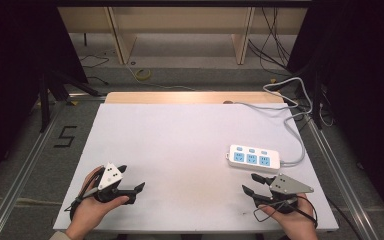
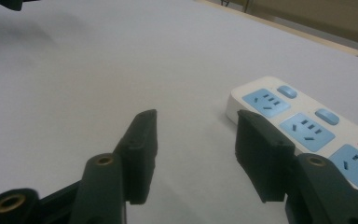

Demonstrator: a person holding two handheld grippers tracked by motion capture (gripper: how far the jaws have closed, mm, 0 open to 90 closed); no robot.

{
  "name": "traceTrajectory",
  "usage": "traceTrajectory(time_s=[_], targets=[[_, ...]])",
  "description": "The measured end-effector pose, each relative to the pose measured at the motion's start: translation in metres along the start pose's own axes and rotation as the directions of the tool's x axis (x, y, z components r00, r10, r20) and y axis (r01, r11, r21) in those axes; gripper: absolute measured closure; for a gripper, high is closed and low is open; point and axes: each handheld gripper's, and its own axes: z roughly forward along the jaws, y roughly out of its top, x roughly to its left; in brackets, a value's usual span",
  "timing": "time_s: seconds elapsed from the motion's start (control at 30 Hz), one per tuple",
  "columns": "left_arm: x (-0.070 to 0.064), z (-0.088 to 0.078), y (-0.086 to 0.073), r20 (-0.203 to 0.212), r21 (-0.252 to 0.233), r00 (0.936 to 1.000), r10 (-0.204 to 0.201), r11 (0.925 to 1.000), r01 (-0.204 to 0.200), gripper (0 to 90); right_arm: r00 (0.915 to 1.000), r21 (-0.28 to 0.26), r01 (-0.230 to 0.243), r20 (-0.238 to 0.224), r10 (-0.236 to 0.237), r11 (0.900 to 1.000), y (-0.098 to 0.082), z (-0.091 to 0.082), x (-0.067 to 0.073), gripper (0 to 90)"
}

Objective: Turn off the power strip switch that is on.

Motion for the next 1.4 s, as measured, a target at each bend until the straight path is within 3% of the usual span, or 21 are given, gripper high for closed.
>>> traceTrajectory(time_s=[0.23, 0.27, 0.47, 0.57, 0.8, 1.4], targets=[[0.004, -0.002, -0.001, -0.019, 0.000, 0.9998, -0.004, 1.0000, 0.004, 16.3, 0.9999, -0.002, 0.002, -0.013, -0.002, 1.000, 0.001, -0.002, 0.001, 60.1], [0.004, -0.002, -0.001, -0.022, -0.001, 0.9997, -0.005, 1.0000, 0.005, 16.4, 0.9999, 0.006, 0.004, -0.015, -0.004, 1.000, 0.001, -0.004, 0.000, 67.3], [0.003, 0.001, -0.001, -0.025, 0.013, 0.9997, 0.000, 0.9999, 0.000, 17.0, 0.9999, 0.041, 0.004, 0.013, -0.005, 0.999, 0.001, -0.009, -0.001, 89.2], [0.003, 0.001, -0.001, -0.026, 0.012, 0.9997, 0.002, 0.9999, -0.002, 17.0, 0.9991, 0.078, 0.028, 0.028, -0.030, 0.997, 0.002, -0.009, 0.001, 90.0], [0.003, 0.000, -0.001, -0.027, 0.013, 0.9996, 0.004, 0.9999, -0.004, 17.2, 0.9978, 0.103, 0.053, 0.033, -0.057, 0.993, 0.005, -0.008, 0.004, 90.0], [0.001, 0.002, -0.001, -0.020, 0.020, 0.9997, 0.017, 0.9997, -0.017, 17.2, 0.9908, 0.130, -0.014, 0.135, -0.004, 0.991, 0.014, -0.015, -0.007, 90.0]])
